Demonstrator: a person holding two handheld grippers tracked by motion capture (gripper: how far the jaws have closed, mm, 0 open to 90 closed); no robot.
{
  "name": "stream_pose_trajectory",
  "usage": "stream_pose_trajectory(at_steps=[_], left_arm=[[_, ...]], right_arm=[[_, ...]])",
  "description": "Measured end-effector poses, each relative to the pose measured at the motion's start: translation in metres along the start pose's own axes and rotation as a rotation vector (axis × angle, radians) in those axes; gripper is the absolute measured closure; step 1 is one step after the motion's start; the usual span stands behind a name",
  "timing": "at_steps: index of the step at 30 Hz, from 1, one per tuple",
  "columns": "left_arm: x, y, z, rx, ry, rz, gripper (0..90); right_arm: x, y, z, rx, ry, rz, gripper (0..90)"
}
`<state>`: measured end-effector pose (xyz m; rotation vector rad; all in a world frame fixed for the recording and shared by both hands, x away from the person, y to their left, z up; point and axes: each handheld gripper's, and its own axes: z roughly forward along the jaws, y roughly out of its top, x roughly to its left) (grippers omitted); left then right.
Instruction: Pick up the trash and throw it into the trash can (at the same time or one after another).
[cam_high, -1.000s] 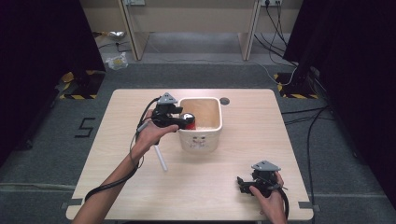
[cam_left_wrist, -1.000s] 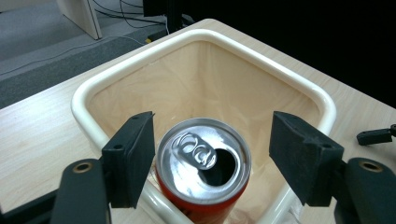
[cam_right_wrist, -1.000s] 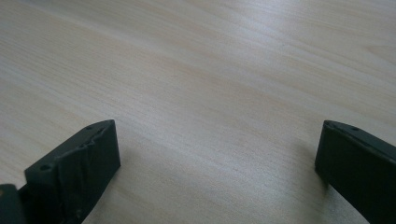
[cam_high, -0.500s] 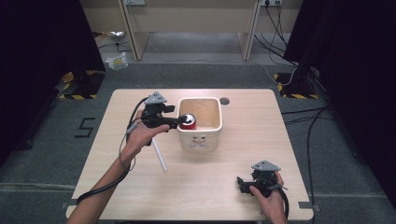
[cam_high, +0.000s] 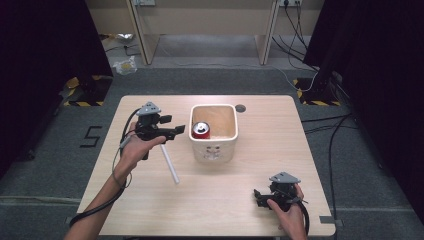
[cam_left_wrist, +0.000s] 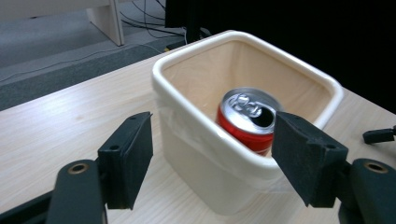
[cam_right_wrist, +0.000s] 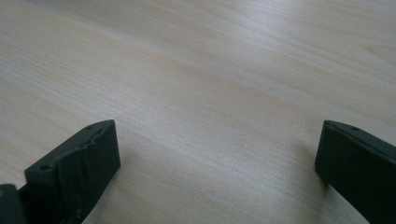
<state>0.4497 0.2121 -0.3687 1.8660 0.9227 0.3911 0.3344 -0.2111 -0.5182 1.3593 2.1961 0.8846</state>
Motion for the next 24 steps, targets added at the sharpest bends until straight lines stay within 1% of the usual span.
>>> stream_pose_trajectory(at_steps=[3, 8, 14, 21, 24], left_arm=[[0.006, -0.006, -0.001, 0.002, 0.009, -0.018, 29.0], [0.012, -0.018, 0.0, 0.006, 0.011, -0.047, 29.0], [0.018, -0.033, 0.004, 0.02, 0.042, -0.062, 29.0], [0.023, -0.046, 0.006, 0.031, 0.054, -0.088, 28.6], [0.025, -0.052, 0.007, 0.041, 0.06, -0.1, 26.2]], right_arm=[[0.0, 0.0, 0.0, 0.0, 0.0, 0.0, 0.3], [0.0, 0.0, 0.0, 0.001, 0.0, 0.0, 0.3], [0.0, 0.0, 0.0, 0.001, 0.0, 0.0, 0.3], [0.0, 0.0, 0.0, 0.001, 0.0, 0.0, 0.3], [0.0, 0.0, 0.0, 0.002, 0.0, 0.0, 0.3]])
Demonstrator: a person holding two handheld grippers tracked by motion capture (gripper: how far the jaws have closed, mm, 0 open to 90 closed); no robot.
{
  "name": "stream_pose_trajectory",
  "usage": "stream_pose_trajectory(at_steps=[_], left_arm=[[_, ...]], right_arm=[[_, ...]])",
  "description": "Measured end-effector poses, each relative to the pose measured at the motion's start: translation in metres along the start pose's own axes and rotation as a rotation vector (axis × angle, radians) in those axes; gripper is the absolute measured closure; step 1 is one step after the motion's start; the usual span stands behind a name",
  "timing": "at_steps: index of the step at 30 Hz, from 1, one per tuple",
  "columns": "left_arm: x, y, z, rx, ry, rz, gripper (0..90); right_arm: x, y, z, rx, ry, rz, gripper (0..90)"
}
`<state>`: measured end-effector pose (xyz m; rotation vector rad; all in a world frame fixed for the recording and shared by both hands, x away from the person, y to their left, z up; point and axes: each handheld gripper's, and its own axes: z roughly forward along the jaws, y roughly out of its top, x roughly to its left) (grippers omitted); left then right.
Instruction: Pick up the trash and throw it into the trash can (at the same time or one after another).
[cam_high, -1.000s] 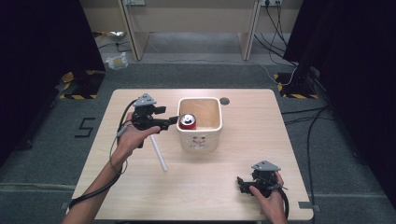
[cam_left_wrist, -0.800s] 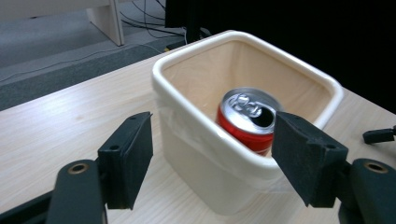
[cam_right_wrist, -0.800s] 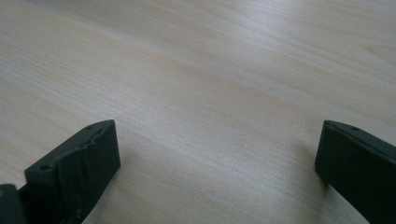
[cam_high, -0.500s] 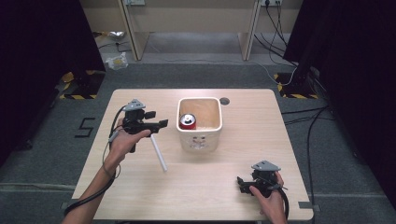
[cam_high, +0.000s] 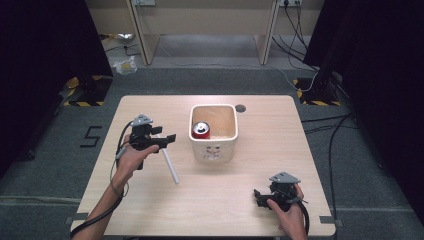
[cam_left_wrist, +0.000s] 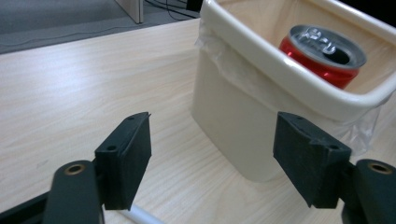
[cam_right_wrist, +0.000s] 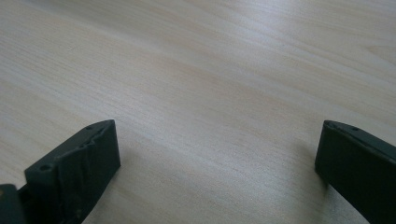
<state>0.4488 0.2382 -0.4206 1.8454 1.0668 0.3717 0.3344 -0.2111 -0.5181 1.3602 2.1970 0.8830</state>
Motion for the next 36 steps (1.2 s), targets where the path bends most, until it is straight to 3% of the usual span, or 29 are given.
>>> stream_pose_trajectory(at_steps=[12, 29, 36], left_arm=[[0.007, -0.023, 0.008, 0.028, 0.058, -0.019, 18.2], [0.016, -0.061, 0.029, 0.112, 0.105, -0.051, 24.7], [0.017, -0.069, 0.036, 0.133, 0.124, -0.054, 25.9]], right_arm=[[0.0, 0.0, 0.0, 0.0, 0.0, 0.0, 0.3], [0.0, 0.0, 0.0, 0.0, 0.0, 0.0, 0.3], [0.0, 0.0, 0.0, 0.0, 0.0, 0.0, 0.3]])
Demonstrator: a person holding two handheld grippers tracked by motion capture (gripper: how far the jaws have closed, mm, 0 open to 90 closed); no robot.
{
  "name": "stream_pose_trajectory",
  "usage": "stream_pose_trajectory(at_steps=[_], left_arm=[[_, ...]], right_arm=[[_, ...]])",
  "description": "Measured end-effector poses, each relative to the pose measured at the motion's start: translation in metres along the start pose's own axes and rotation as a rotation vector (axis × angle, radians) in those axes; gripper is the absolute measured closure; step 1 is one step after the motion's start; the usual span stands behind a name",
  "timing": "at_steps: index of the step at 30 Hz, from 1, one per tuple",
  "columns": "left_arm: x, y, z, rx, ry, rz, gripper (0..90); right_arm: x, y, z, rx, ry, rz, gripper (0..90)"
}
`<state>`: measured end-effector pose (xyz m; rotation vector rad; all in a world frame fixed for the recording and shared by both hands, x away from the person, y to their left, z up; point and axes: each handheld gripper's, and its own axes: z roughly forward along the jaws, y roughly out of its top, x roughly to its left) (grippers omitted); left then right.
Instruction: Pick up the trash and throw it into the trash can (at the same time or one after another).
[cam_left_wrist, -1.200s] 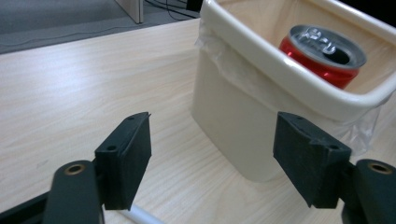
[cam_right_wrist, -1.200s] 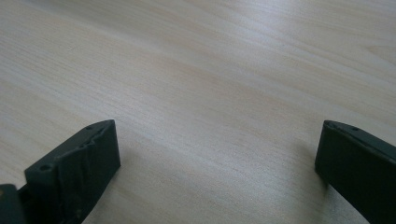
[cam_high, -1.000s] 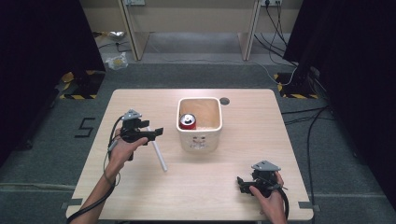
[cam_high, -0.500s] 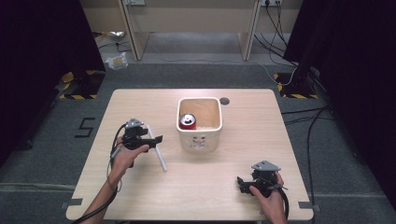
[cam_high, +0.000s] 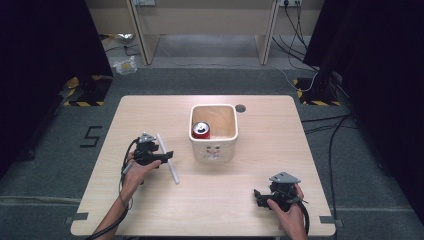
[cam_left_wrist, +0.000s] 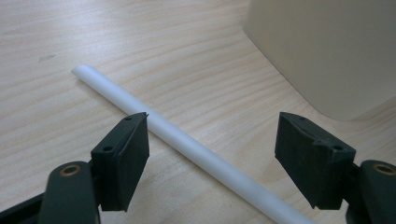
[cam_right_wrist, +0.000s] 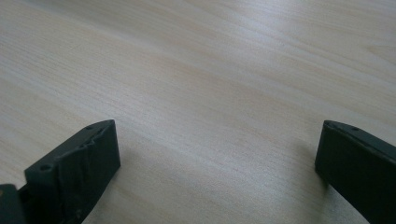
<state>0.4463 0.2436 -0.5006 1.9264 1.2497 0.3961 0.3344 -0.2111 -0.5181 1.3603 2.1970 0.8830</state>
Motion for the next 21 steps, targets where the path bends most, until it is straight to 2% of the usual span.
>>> stream_pose_trajectory(at_steps=[7, 13, 16, 19, 21], left_arm=[[-0.002, -0.004, 0.008, 0.027, 0.022, 0.015, 30.8], [-0.003, -0.007, 0.01, 0.038, 0.03, 0.042, 38.6], [-0.003, -0.008, 0.012, 0.043, 0.037, 0.055, 43.5], [-0.003, -0.009, 0.012, 0.042, 0.051, 0.086, 49.7], [-0.002, -0.009, 0.011, 0.045, 0.048, 0.084, 54.8]], right_arm=[[0.0, 0.0, 0.0, 0.0, 0.0, 0.0, 0.3], [0.0, 0.0, 0.0, 0.0, 0.0, 0.0, 0.3], [0.0, 0.0, 0.0, 0.0, 0.0, 0.0, 0.3], [0.0, 0.0, 0.0, 0.0, 0.0, 0.0, 0.3], [0.0, 0.0, 0.0, 0.0, 0.0, 0.0, 0.3]])
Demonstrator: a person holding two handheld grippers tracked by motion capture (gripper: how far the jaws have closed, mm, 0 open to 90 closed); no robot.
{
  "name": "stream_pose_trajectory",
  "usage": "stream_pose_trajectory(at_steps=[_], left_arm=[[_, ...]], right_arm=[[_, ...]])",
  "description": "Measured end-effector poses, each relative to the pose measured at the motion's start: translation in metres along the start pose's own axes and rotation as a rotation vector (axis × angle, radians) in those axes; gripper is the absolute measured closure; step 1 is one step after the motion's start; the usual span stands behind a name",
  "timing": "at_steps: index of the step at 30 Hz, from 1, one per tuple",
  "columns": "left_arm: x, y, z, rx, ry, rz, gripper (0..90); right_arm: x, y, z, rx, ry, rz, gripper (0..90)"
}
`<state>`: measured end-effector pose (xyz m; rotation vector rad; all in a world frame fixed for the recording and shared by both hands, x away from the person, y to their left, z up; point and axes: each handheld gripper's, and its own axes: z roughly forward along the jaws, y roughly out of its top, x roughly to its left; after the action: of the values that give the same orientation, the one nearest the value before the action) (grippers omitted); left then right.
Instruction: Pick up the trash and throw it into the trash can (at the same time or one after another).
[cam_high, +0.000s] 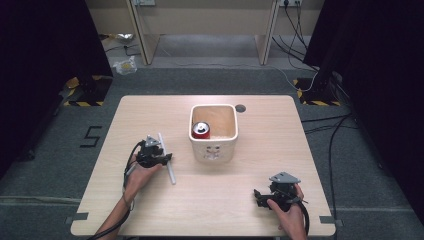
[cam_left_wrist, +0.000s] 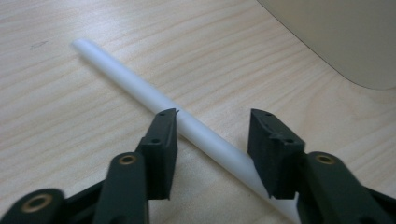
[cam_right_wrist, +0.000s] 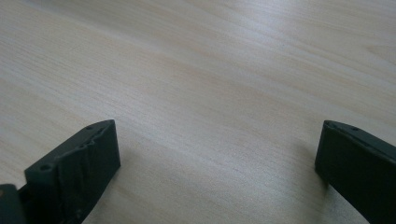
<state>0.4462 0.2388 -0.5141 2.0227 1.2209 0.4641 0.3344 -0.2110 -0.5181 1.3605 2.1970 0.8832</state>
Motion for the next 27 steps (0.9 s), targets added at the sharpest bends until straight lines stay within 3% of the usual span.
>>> stream_pose_trajectory(at_steps=[7, 15, 22, 27], left_arm=[[0.0036, -0.0021, -0.0038, 0.01, 0.015, 0.025, 68.4], [0.0041, -0.002, -0.0062, 0.031, 0.019, 0.034, 66.4], [0.0041, -0.0009, -0.0062, 0.037, 0.004, 0.048, 77.5], [0.0063, -0.0012, -0.0065, 0.034, -0.007, 0.036, 79.0]], right_arm=[[0.0, 0.0, 0.0, 0.0, 0.0, 0.0, 0.3], [0.0, 0.0, 0.0, 0.0, 0.0, 0.0, 0.3], [0.0, 0.0, 0.0, 0.0, 0.0, 0.0, 0.3], [0.0, 0.0, 0.0, 0.0, 0.0, 0.0, 0.3]])
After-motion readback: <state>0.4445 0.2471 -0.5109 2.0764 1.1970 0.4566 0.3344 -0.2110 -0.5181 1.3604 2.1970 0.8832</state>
